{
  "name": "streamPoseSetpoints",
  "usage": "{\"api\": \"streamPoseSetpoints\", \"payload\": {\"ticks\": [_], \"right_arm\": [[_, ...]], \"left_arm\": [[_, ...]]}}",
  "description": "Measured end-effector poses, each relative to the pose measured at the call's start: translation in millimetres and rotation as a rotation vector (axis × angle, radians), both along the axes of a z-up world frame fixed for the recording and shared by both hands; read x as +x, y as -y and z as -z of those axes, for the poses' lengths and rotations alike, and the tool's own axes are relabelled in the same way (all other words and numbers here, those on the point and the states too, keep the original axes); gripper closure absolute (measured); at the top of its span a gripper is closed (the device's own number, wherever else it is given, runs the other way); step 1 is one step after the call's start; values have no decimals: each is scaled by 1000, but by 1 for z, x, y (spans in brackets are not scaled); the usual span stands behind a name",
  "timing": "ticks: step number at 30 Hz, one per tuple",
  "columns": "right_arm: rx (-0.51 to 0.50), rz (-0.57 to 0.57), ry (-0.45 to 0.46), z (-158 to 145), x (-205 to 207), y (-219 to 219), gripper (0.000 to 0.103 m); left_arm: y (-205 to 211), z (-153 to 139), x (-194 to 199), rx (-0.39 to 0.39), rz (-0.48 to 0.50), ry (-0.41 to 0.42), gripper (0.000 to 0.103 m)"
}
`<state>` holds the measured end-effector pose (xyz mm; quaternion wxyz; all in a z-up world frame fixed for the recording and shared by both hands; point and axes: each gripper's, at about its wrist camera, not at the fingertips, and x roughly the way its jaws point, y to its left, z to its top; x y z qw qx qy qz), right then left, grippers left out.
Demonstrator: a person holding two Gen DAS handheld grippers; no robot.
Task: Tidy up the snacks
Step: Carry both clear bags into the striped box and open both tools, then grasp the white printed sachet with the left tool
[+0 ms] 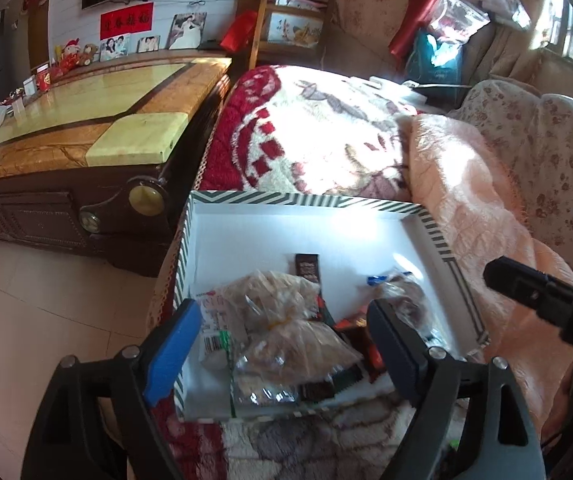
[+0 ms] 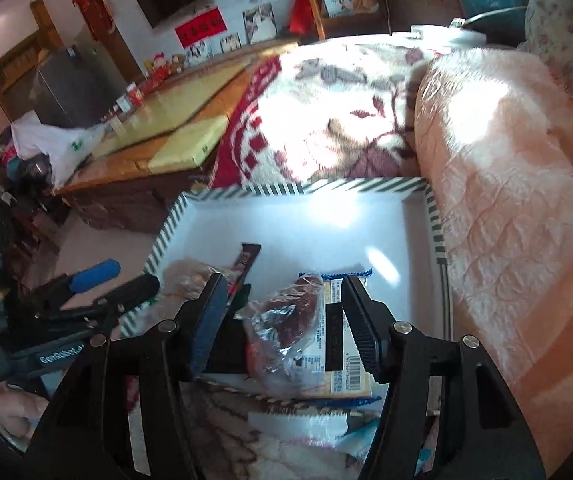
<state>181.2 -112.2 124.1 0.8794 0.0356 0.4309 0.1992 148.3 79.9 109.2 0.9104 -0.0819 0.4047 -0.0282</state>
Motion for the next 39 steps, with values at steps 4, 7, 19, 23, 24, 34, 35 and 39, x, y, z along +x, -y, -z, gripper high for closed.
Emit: {"api": "streamPoseSetpoints", "payload": {"ticks": [4, 7, 19, 23, 24, 34, 35, 39], "right_arm": [[9, -3, 74, -25, -37, 11, 44], [-4, -11, 98, -30, -70, 20, 44], [-76, 42, 75, 7, -149, 61, 44], [-82, 50, 41, 19, -151, 68, 44], [-86, 49, 35, 22, -151, 69, 44], [-54, 66, 12, 31, -146, 80, 44], [-52, 68, 7, 33, -145, 80, 44], [-42, 70, -17, 38, -141, 81, 44]], "left_arm": [[10, -6, -29, -8, 38, 33, 15], [18, -3, -53, -18, 61, 47, 13], [55, 35, -96, -12, 92, -3, 12], [68, 39, -97, -2, 116, -8, 12], [71, 40, -97, 9, 121, -7, 12], [78, 51, -86, 19, 101, -36, 12], [79, 52, -85, 22, 100, -38, 12], [81, 54, -80, 29, 101, -44, 12]]}}
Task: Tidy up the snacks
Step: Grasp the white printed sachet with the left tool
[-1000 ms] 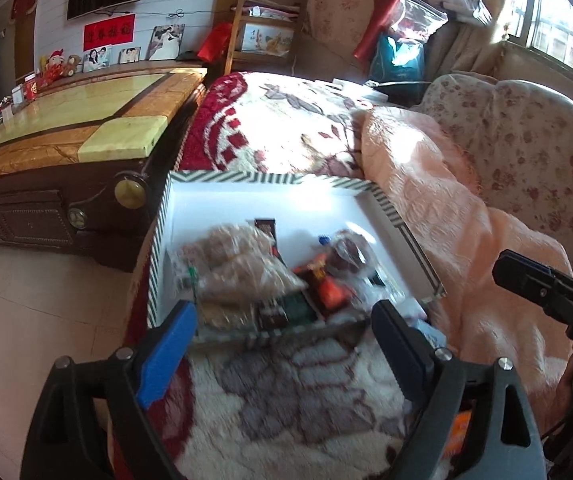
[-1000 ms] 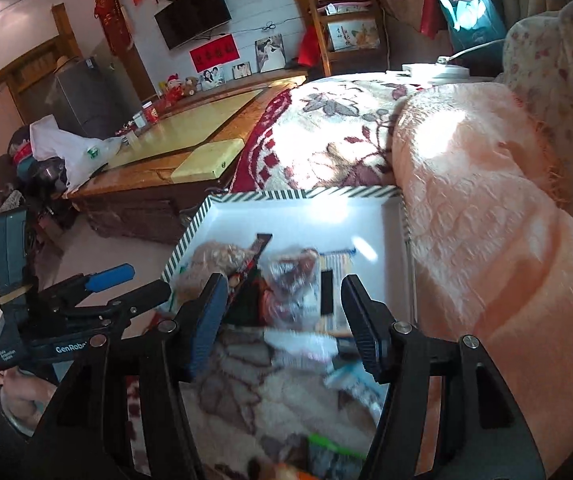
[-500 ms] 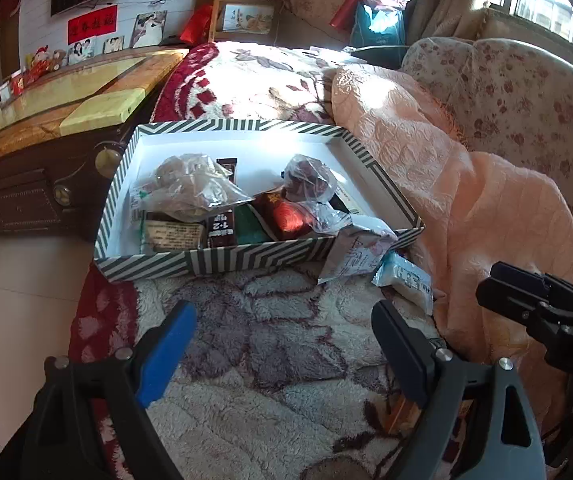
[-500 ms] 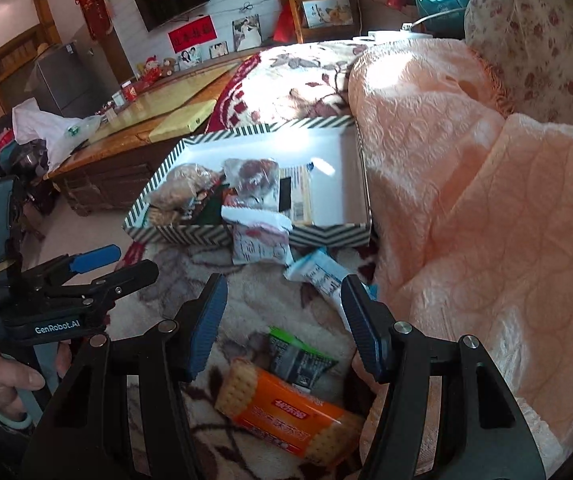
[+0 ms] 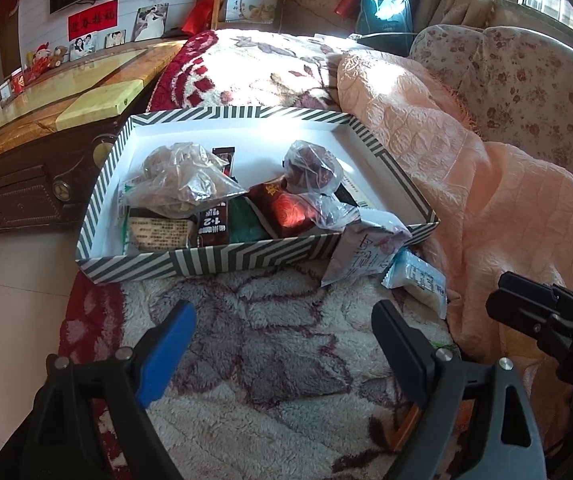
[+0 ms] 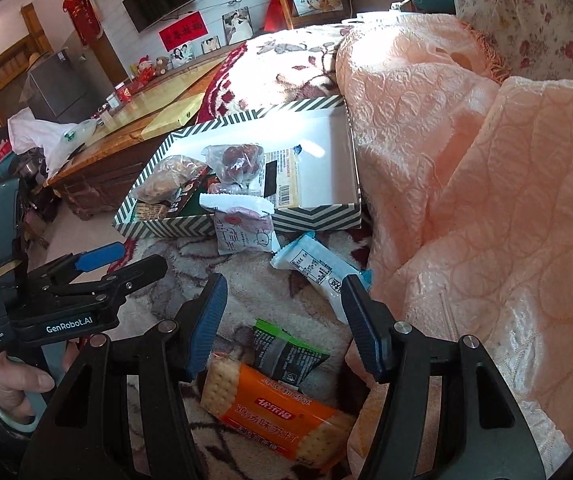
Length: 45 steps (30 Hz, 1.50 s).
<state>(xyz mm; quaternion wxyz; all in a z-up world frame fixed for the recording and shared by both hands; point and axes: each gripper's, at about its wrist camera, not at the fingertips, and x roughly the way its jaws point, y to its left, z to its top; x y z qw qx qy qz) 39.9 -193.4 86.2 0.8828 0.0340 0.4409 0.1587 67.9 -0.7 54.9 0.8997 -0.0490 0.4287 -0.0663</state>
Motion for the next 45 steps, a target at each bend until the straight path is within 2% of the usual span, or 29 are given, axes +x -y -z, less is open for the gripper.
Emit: {"api": "streamPoseSetpoints", "payload": {"ticks": [15, 24, 33, 37, 44, 45], "right_arm": [[-8, 12, -24, 6, 3, 2, 44], [7, 54, -49, 10, 6, 10, 44], [-11, 78, -60, 13, 9, 15, 44], [18, 109, -87, 17, 11, 23, 44], [9, 125, -68, 13, 11, 27, 44], [19, 124, -65, 12, 11, 28, 44]], "left_arm": [[9, 3, 19, 2, -5, -6, 12], [45, 12, 38, 35, 56, 7, 12], [68, 21, 58, 21, 40, 4, 9], [73, 28, 58, 22, 55, -6, 9], [68, 37, 68, -69, -27, -60, 10], [67, 37, 68, -77, -37, -63, 17]]}}
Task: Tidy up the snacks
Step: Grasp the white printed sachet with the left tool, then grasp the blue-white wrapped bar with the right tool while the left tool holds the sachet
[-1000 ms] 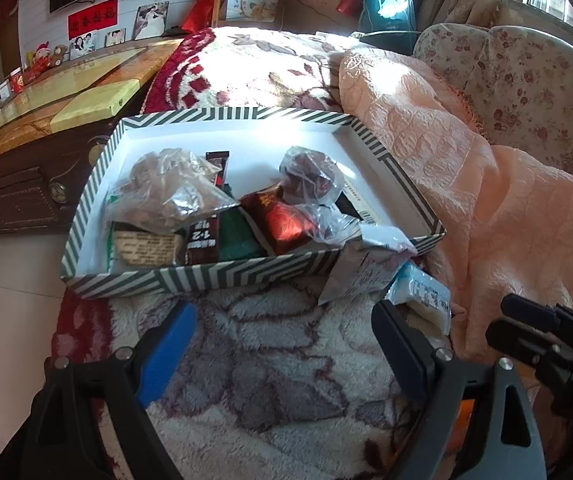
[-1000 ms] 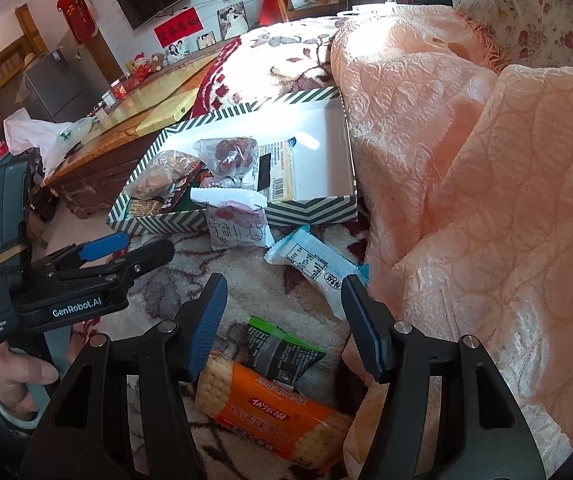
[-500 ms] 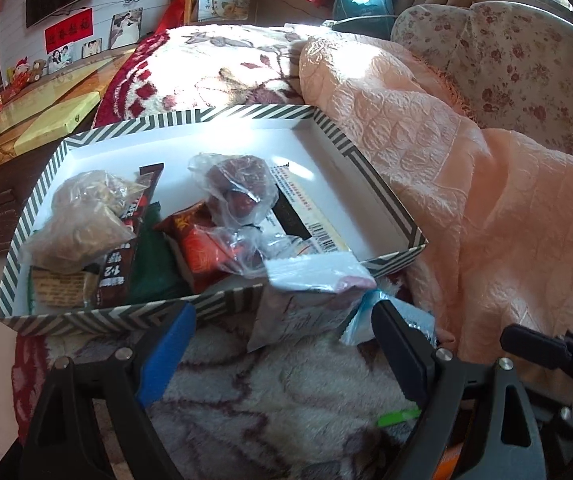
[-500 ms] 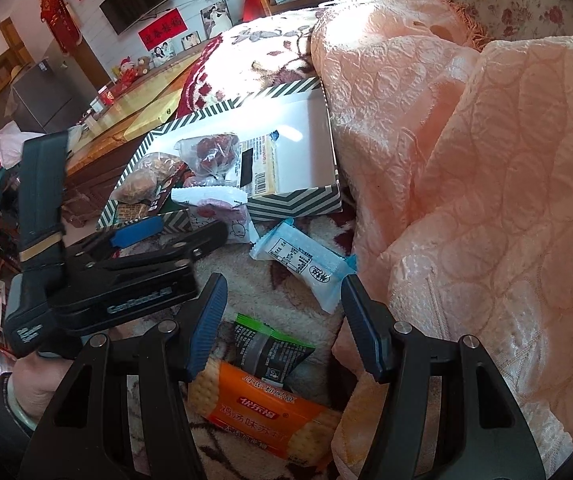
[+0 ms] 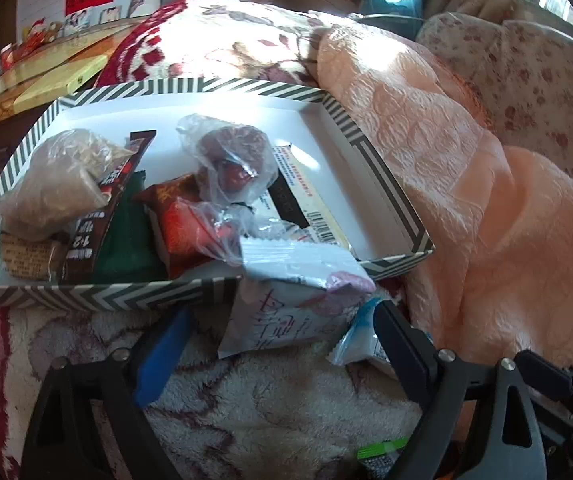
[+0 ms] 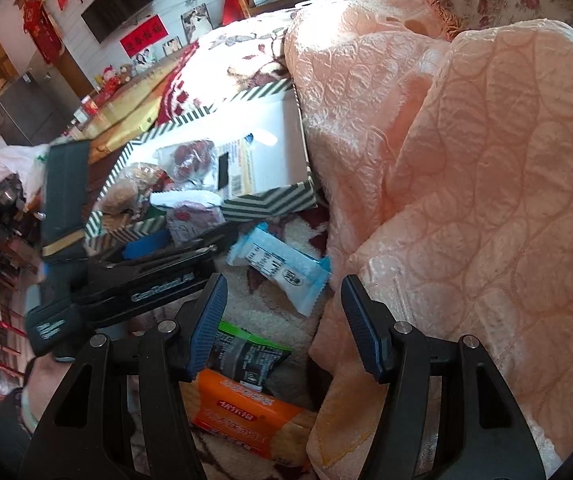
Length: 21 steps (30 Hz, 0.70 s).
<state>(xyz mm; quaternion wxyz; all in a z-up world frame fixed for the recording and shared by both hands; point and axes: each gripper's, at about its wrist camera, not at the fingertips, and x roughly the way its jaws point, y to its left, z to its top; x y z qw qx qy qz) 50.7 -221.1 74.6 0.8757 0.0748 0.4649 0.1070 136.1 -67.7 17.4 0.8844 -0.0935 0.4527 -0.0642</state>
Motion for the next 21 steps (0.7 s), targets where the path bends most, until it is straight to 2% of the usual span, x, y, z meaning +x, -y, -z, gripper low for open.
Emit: {"api": "streamPoseSetpoints", "payload": {"ticks": [1, 2, 3, 7, 9, 12, 17, 21], "right_arm": [[0, 0, 6, -1, 0, 0, 44], [-6, -1, 9, -1, -1, 0, 44], [-7, -2, 8, -1, 0, -1, 44], [-12, -7, -10, 2, 0, -2, 44], [-13, -20, -20, 4, 1, -4, 44], [-32, -88, -57, 9, 8, -15, 44], [-208, -305, -141, 22, 44, -53, 44], [-343, -410, -195, 41, 71, -65, 44]], "left_arm": [[-1, 1, 1, -1, -6, -10, 33], [-2, 4, 2, -10, -5, -24, 44], [-3, 6, 4, -16, -4, -35, 50], [-9, 3, 0, -44, 7, -23, 54], [-14, -2, -6, -30, 7, -6, 55], [-27, -12, -19, -33, 23, 13, 55], [-58, -21, -40, -30, -1, 7, 55], [-73, -22, -50, -28, -4, 5, 55]]}}
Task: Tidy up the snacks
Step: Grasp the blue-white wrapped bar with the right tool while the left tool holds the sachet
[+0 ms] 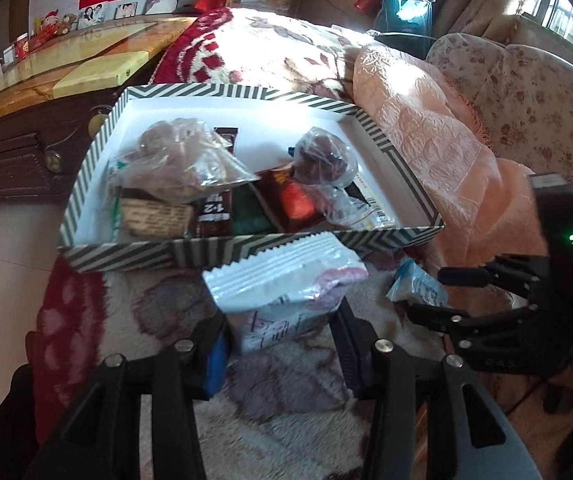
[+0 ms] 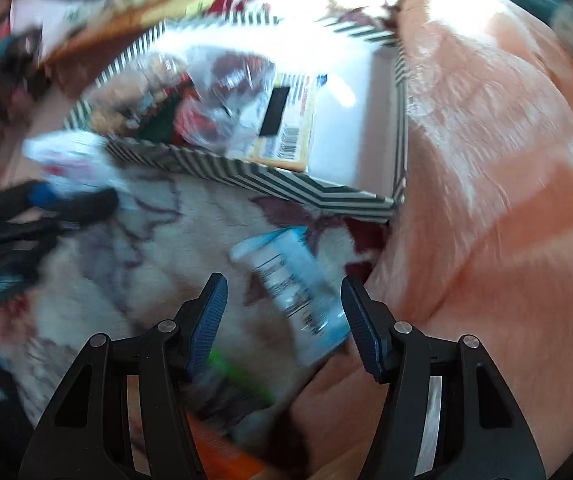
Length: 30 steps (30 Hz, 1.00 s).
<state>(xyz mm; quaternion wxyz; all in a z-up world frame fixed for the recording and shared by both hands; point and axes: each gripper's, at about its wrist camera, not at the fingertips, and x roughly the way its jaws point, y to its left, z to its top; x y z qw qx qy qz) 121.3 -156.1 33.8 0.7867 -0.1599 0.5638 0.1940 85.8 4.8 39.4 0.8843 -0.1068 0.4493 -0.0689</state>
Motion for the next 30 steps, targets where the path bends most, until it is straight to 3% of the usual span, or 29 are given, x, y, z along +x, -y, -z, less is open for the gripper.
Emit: {"api": "streamPoseSetpoints", "payload": {"ticks": [3, 5, 6, 8, 14, 20, 25, 30], "right_arm": [[-85, -66, -45, 21, 8, -1, 44], [-63, -37, -73, 29, 12, 5, 46], [-28, -28, -72, 29, 12, 7, 60], [10, -35, -65, 26, 8, 6, 75], [30, -72, 28, -4, -27, -9, 75], [147, 4, 120, -38, -51, -7, 75], [242, 50, 125, -47, -59, -6, 75], [252, 50, 115, -46, -49, -10, 75]], "left_arm": [[-4, 3, -2, -11, -4, -7, 55], [-3, 5, -3, -20, -1, -16, 55], [-2, 6, -3, -22, 2, -20, 55], [-1, 5, -5, -21, 11, -18, 55], [-6, -5, -11, -17, 7, 7, 55], [-12, -13, -14, -10, -5, 19, 54], [-8, -21, -13, 10, 5, 34, 55], [-3, -25, -7, 27, 16, 42, 54]]}}
